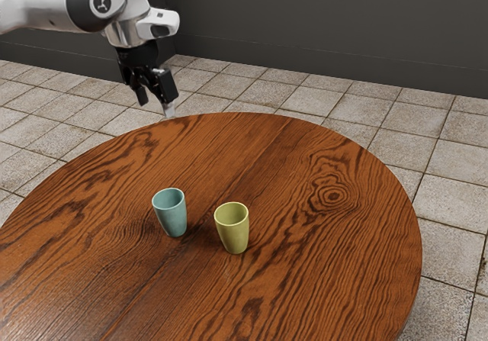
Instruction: Place the left cup onto the right cup
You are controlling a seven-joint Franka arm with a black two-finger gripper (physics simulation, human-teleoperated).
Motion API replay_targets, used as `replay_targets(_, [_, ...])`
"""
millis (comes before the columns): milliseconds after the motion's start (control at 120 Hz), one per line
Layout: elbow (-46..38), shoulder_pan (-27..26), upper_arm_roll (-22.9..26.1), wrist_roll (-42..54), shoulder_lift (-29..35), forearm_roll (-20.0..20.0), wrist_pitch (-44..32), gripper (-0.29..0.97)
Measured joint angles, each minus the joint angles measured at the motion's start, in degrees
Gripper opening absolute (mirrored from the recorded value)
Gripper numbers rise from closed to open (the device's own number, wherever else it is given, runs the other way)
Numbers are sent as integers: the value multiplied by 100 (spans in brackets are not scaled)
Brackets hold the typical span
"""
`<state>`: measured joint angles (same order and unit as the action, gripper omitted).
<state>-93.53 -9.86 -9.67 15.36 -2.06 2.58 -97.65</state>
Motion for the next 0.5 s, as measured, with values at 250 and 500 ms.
replay_targets(250, [-490,-6,15,-50,111,17,-34,68])
replay_targets(500, [-1334,-22,38,-446,412,-19,-503,68])
